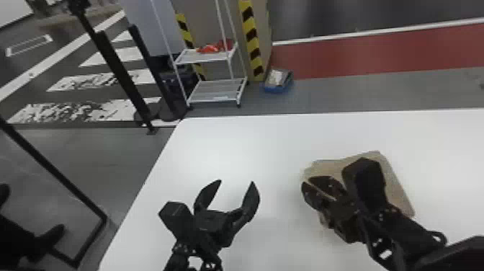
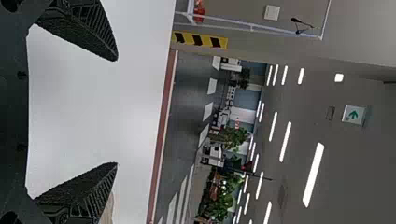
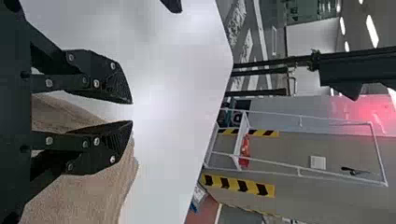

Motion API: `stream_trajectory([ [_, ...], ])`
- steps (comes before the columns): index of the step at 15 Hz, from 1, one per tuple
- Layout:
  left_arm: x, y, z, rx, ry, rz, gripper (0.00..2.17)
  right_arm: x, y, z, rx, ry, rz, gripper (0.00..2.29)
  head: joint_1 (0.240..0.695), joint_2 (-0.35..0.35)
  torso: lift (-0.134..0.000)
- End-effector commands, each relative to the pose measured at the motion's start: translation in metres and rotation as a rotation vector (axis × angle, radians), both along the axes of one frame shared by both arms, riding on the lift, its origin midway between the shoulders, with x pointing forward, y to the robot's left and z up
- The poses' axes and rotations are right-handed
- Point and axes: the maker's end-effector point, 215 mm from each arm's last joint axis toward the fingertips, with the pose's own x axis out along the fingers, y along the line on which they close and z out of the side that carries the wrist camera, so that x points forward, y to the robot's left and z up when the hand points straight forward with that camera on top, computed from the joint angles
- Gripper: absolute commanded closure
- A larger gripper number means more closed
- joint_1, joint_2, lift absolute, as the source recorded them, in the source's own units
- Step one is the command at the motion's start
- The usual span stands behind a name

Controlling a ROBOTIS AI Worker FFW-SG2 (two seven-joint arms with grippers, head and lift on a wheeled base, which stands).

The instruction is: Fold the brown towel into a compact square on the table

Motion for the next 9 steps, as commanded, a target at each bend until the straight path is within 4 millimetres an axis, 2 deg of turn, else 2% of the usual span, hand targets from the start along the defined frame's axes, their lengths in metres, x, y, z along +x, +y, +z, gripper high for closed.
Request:
stream_trajectory([
  [1, 0.001, -0.002, 0.001, -0.005, -0.003, -0.003, 0.08, -0.01, 0.014, -0.025, -0.044, 0.079, 0.042, 1.69, 0.695, 0.35, -0.118],
  [2, 0.0, -0.002, 0.0, -0.005, -0.001, -0.003, 0.08, -0.015, 0.016, -0.038, -0.073, 0.113, 0.05, 1.69, 0.695, 0.35, -0.118],
  [5, 0.001, -0.003, 0.0, -0.006, 0.0, -0.005, 0.08, -0.02, 0.005, -0.056, -0.114, 0.156, 0.035, 1.69, 0.695, 0.35, -0.118],
  [7, 0.001, -0.004, -0.001, -0.008, 0.001, -0.006, 0.08, -0.022, -0.021, -0.071, -0.147, 0.197, -0.018, 1.69, 0.695, 0.35, -0.118],
  [9, 0.002, -0.005, -0.001, -0.01, 0.001, -0.009, 0.08, -0.018, -0.049, -0.069, -0.148, 0.204, -0.079, 1.69, 0.695, 0.35, -0.118],
])
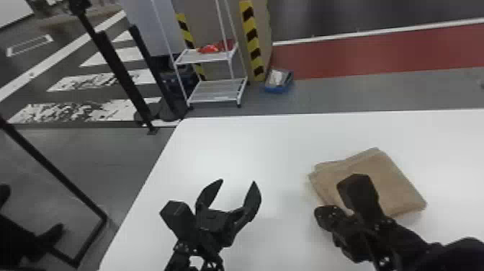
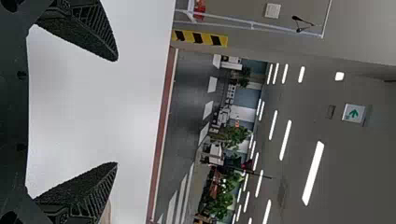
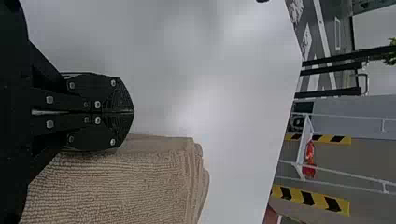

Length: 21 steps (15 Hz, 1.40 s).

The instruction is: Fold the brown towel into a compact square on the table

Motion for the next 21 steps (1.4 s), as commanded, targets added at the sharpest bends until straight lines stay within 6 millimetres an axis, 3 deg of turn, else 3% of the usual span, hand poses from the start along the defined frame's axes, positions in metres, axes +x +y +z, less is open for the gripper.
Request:
stream_trajectory([
  [1, 0.001, -0.003, 0.0, -0.006, -0.001, -0.001, 0.08, 0.003, -0.036, 0.001, -0.007, 0.009, -0.073, 1.69, 0.695, 0.35, -0.118],
  [5, 0.002, -0.005, -0.002, -0.008, 0.002, -0.005, 0.08, 0.011, -0.099, 0.002, -0.031, 0.021, -0.191, 1.69, 0.695, 0.283, -0.118],
  [7, 0.002, -0.004, -0.004, -0.008, 0.004, -0.004, 0.08, 0.007, -0.109, 0.021, 0.033, 0.006, -0.2, 1.69, 0.695, 0.251, -0.118],
  [9, 0.003, -0.004, -0.005, -0.011, 0.005, -0.004, 0.08, -0.001, -0.113, 0.06, 0.138, -0.057, -0.193, 1.69, 0.695, 0.224, -0.118],
  [12, 0.003, -0.004, -0.006, -0.011, 0.006, -0.004, 0.08, 0.008, -0.154, 0.092, 0.202, -0.11, -0.283, 1.69, 0.695, 0.213, -0.118],
  [14, 0.003, -0.004, -0.006, -0.011, 0.006, -0.004, 0.08, 0.022, -0.192, 0.093, 0.185, -0.121, -0.363, 1.69, 0.695, 0.173, -0.118],
  [17, 0.003, -0.005, -0.005, -0.013, 0.004, -0.006, 0.08, 0.052, -0.248, 0.069, 0.143, -0.061, -0.484, 1.69, 0.695, 0.109, -0.118],
  [19, 0.003, -0.004, -0.005, -0.014, 0.006, -0.005, 0.08, 0.066, -0.271, 0.05, 0.106, -0.024, -0.539, 1.69, 0.695, 0.054, -0.118],
  [21, 0.003, -0.003, -0.004, -0.013, 0.003, -0.003, 0.08, 0.078, -0.279, 0.037, 0.101, 0.008, -0.559, 1.69, 0.695, 0.026, -0.118],
])
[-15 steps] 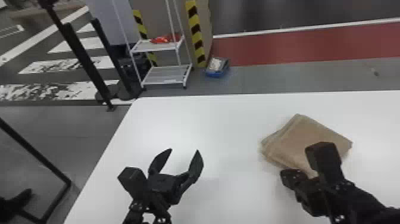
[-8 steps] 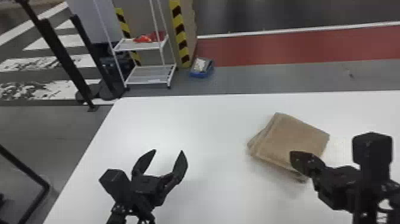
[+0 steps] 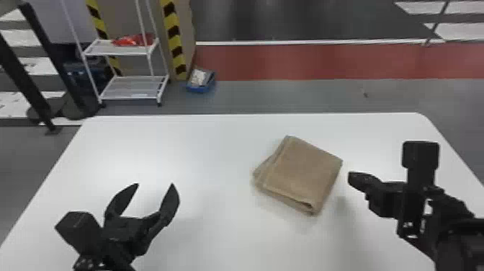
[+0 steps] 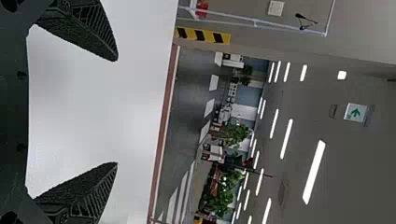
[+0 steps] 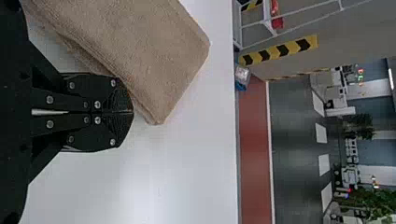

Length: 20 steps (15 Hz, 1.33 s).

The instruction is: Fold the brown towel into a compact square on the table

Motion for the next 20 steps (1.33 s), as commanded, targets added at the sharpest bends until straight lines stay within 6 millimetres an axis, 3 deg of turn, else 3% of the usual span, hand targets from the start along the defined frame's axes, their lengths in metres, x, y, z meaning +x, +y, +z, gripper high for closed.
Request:
stream_trajectory([
  [1, 0.0, 0.0, -0.001, -0.004, 0.002, 0.003, 0.08, 0.013, -0.009, -0.016, -0.002, 0.039, -0.025, 1.69, 0.695, 0.019, -0.118],
  [5, 0.0, -0.001, -0.002, -0.005, 0.003, 0.001, 0.08, 0.052, 0.006, -0.024, -0.01, 0.06, -0.011, 1.69, 0.695, 0.007, -0.118],
  [9, 0.011, -0.008, -0.001, -0.006, -0.003, -0.014, 0.08, 0.082, 0.044, -0.015, -0.031, 0.027, 0.055, 1.69, 0.695, 0.033, -0.118],
  [12, 0.02, -0.02, -0.006, -0.013, 0.003, -0.037, 0.08, 0.087, 0.08, -0.027, -0.079, 0.049, 0.12, 1.69, 0.695, 0.053, -0.118],
  [16, 0.024, -0.023, -0.004, -0.014, -0.002, -0.043, 0.08, 0.1, 0.141, -0.016, -0.078, -0.02, 0.2, 1.69, 0.695, 0.089, -0.118],
  [20, 0.024, -0.021, -0.005, -0.013, -0.001, -0.044, 0.08, 0.096, 0.16, -0.013, -0.089, -0.038, 0.236, 1.69, 0.695, 0.135, -0.118],
])
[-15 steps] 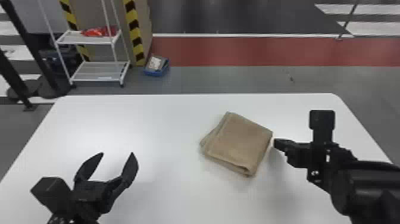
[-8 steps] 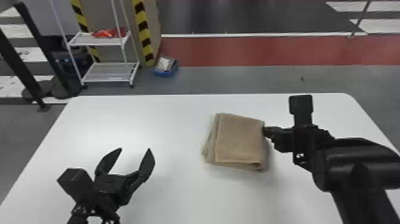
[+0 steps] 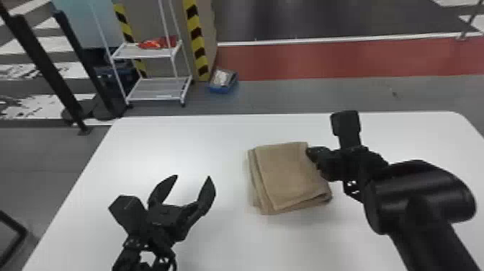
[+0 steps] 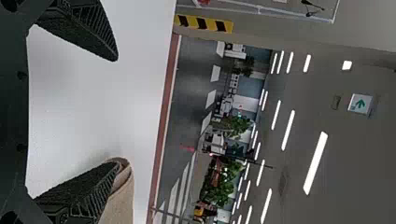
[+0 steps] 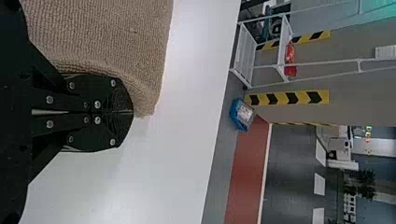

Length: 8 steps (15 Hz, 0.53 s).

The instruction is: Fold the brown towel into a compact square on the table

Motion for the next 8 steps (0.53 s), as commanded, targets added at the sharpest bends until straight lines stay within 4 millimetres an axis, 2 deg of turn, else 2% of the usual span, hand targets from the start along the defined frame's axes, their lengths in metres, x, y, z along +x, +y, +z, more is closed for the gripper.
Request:
stream_trajectory([
  [1, -0.001, 0.001, 0.0, 0.001, 0.001, -0.002, 0.08, -0.009, 0.003, -0.005, -0.006, 0.003, -0.001, 1.69, 0.695, 0.14, -0.118],
  [2, -0.001, 0.002, 0.0, 0.004, 0.001, -0.004, 0.08, -0.016, -0.005, -0.008, -0.011, 0.002, -0.026, 1.69, 0.695, 0.148, -0.118],
  [5, 0.0, 0.003, 0.0, 0.001, 0.001, -0.007, 0.08, -0.038, -0.027, 0.001, 0.004, -0.031, -0.078, 1.69, 0.695, 0.142, -0.118],
  [7, 0.0, 0.003, 0.004, 0.001, -0.005, -0.007, 0.08, -0.059, -0.056, 0.033, 0.004, -0.126, -0.146, 1.69, 0.695, 0.133, -0.118],
  [8, 0.0, 0.006, 0.004, 0.002, -0.006, -0.004, 0.08, -0.07, -0.064, 0.059, 0.007, -0.217, -0.165, 1.66, 0.695, 0.115, -0.118],
])
